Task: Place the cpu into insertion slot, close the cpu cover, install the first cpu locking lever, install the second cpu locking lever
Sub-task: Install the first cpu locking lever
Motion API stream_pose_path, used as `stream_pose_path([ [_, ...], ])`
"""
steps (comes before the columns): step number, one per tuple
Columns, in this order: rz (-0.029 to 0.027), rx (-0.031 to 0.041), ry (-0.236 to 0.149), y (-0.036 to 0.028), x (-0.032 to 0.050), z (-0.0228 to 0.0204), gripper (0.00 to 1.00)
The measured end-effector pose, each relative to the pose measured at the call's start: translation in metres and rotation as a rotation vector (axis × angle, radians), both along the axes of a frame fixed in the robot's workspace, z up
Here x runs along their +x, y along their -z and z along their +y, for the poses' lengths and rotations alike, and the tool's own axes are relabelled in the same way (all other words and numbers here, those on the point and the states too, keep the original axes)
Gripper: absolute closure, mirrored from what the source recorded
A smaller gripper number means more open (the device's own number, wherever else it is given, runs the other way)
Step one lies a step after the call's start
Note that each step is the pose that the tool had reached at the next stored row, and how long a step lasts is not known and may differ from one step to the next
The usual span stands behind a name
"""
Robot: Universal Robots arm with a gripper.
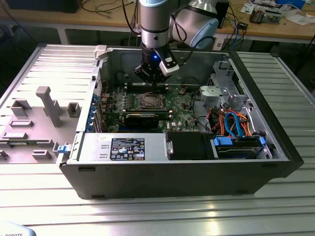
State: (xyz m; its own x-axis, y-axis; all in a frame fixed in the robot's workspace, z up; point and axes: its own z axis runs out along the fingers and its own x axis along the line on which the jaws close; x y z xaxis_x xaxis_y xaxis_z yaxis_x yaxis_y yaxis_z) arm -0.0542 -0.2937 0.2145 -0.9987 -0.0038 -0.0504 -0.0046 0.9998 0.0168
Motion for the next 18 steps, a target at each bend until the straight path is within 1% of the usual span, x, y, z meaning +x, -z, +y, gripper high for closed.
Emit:
stream_pose_path([
  [9, 0.0000, -0.0003, 0.000, 0.0083, 0.0065, 0.0000, 0.89],
  [14, 0.0003, -0.0006, 0.000, 0.0103, 0.0067, -0.0001, 0.89],
  [18, 0.0000, -0.0003, 0.000, 0.0105, 0.0068, 0.0000, 0.89],
])
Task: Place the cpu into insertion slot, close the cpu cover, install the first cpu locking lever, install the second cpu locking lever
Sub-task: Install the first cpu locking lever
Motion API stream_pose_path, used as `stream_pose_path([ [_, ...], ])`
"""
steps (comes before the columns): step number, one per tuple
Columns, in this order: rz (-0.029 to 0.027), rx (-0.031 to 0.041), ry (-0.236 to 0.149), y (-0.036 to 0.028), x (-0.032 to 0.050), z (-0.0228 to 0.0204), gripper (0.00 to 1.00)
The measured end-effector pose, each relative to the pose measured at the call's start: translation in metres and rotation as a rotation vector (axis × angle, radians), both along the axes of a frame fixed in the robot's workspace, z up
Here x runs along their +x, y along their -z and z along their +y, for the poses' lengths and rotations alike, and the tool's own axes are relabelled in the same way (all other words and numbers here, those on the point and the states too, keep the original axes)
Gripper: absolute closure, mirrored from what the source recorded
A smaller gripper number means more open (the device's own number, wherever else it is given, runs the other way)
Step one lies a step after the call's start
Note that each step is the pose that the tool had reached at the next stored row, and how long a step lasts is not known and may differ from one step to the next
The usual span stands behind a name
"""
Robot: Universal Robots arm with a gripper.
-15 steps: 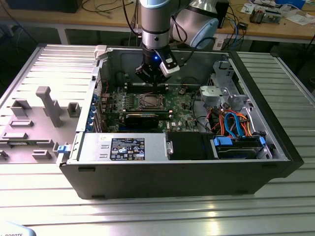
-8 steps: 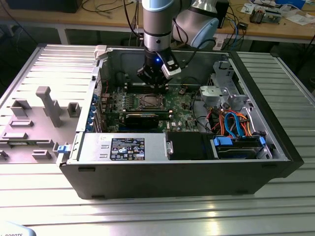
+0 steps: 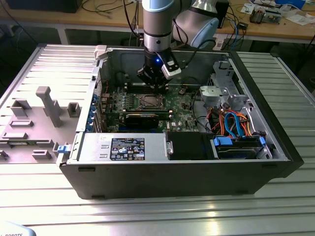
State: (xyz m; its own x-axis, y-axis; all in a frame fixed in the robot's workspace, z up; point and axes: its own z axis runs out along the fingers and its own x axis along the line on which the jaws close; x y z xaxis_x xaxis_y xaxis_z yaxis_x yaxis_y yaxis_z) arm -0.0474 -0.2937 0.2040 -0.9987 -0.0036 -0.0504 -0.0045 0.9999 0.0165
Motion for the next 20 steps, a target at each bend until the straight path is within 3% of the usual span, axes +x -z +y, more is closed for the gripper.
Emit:
stream_pose_path([
  [20, 0.0001, -0.0001, 0.000, -0.0015, 0.0006, 0.0000, 0.89],
])
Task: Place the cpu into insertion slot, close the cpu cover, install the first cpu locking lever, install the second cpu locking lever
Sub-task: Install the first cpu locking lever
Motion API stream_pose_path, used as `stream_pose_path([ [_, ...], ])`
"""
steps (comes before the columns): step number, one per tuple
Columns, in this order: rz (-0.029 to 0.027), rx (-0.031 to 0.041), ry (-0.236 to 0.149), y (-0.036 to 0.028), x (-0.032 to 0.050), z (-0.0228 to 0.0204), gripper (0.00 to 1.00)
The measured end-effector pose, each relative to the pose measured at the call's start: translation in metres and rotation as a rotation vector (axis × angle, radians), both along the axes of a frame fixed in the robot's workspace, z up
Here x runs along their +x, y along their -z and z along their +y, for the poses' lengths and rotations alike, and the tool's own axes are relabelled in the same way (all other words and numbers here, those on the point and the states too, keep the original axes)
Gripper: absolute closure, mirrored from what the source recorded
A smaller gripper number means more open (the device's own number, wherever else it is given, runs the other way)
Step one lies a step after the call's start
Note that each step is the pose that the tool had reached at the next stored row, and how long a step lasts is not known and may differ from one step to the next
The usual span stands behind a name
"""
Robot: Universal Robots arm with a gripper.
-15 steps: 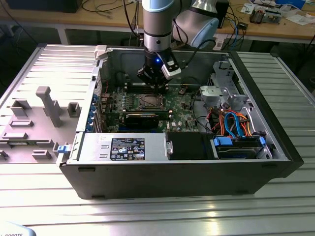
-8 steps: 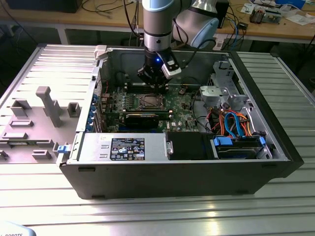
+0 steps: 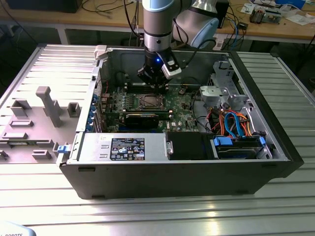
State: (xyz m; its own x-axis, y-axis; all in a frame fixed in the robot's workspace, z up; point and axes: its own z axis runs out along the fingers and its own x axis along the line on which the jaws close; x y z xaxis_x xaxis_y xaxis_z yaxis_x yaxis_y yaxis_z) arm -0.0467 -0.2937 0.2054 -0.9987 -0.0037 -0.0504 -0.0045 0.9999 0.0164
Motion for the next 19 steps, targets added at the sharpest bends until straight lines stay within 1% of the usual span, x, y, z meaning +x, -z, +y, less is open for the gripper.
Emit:
stream_pose_path([
  [19, -0.0001, -0.0016, 0.000, -0.0001, 0.0005, -0.0006, 0.89],
])
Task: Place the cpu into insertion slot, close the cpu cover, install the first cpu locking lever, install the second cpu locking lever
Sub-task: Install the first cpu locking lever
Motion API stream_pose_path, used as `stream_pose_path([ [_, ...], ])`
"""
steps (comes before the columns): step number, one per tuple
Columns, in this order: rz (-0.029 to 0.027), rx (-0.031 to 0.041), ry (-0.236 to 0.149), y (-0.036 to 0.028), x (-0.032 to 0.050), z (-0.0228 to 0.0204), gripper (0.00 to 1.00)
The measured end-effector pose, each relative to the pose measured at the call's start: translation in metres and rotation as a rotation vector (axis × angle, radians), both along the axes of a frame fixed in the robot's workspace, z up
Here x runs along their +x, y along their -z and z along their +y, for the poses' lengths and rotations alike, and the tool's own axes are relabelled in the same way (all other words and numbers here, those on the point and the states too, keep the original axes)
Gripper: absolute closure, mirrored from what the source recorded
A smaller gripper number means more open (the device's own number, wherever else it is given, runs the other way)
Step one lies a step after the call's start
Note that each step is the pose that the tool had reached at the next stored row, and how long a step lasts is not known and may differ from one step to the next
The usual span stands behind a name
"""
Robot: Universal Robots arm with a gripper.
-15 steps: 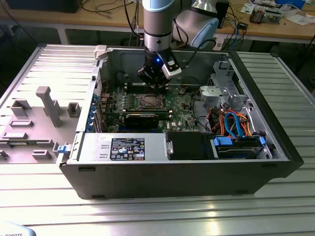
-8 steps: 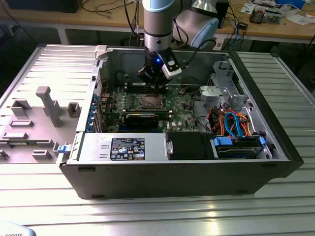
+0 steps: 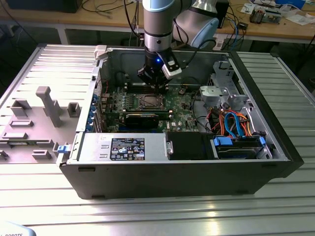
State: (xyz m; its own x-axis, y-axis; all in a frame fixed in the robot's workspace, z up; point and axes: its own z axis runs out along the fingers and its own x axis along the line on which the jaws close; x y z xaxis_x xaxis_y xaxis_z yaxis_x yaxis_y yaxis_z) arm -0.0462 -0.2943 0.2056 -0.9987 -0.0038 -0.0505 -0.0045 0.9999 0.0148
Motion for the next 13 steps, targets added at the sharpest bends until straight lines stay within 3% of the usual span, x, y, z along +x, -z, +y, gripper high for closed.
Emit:
stream_pose_path([
  [13, 0.0001, -0.0014, 0.000, 0.0003, 0.0003, -0.0004, 0.89],
])
